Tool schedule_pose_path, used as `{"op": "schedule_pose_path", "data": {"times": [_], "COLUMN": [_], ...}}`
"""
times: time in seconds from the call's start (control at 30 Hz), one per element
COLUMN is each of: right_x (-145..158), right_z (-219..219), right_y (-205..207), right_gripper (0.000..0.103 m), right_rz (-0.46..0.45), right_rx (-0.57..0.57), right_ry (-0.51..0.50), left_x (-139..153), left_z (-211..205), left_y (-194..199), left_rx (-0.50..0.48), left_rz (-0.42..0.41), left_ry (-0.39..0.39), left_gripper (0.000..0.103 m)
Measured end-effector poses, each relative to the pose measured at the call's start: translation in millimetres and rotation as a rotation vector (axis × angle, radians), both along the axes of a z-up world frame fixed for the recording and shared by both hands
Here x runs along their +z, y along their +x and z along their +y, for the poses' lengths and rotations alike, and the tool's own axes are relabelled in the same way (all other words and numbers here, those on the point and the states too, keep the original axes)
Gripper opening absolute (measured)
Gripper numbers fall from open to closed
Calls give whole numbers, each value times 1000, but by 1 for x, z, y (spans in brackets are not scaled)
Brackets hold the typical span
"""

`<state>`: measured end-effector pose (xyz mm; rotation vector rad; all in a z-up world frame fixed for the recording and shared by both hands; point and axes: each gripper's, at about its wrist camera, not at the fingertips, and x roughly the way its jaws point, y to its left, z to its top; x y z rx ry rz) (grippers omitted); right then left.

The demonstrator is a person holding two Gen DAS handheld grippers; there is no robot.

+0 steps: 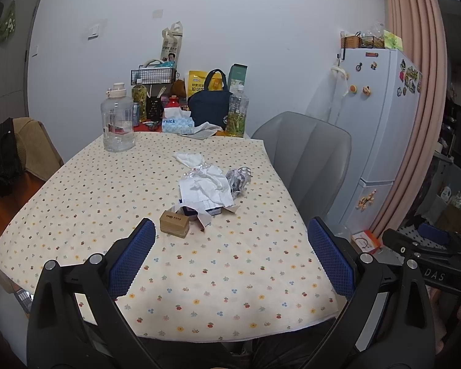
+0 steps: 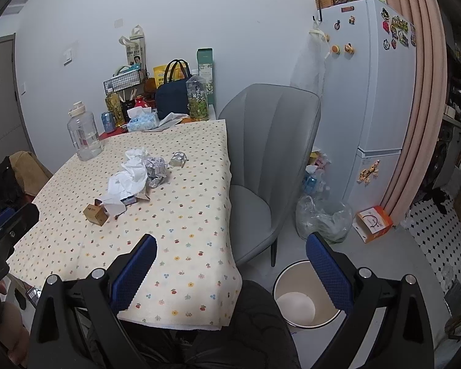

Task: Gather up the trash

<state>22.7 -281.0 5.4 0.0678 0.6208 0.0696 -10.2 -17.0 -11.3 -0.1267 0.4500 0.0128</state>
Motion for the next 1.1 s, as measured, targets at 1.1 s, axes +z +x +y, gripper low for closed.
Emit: {"op": "schedule_pose_path", "data": {"times": [1.1], "right_x": [-33], "right_z": [67], "right_y": [122], "right_gripper": [91], "right_rz": [29], "right_rx": [320], "right_ry": [124], "left_x": [-91], "left_z": [96], "left_y": [104], "left_rx": [66], "left_rz": [246], "left_ry": [-132], "left_gripper": [87]}}
